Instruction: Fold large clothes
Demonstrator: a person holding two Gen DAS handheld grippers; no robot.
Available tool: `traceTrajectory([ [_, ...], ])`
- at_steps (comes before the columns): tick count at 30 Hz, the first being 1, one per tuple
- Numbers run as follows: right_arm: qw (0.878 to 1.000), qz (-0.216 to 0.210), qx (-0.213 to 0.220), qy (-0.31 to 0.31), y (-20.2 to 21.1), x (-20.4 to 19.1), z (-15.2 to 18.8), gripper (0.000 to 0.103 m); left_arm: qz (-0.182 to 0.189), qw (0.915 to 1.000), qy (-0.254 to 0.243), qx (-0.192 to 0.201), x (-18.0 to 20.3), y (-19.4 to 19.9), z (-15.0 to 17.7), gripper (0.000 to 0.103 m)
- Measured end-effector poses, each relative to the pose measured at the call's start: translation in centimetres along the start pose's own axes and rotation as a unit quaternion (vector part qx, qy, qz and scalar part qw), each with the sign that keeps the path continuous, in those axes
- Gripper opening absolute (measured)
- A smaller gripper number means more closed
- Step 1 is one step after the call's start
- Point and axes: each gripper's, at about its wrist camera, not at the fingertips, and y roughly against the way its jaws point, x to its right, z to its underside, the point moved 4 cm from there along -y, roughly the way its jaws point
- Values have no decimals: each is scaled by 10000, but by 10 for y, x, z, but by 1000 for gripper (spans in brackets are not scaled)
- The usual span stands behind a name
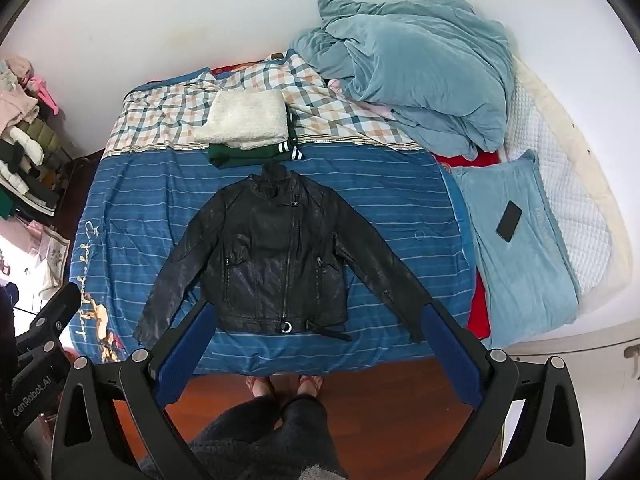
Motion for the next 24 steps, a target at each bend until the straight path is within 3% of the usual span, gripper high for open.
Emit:
traceTrajectory([
  [24, 10000, -6, -9, -4, 0, 0, -1, 103, -3, 10000, 20, -3, -3, 0, -4, 103],
])
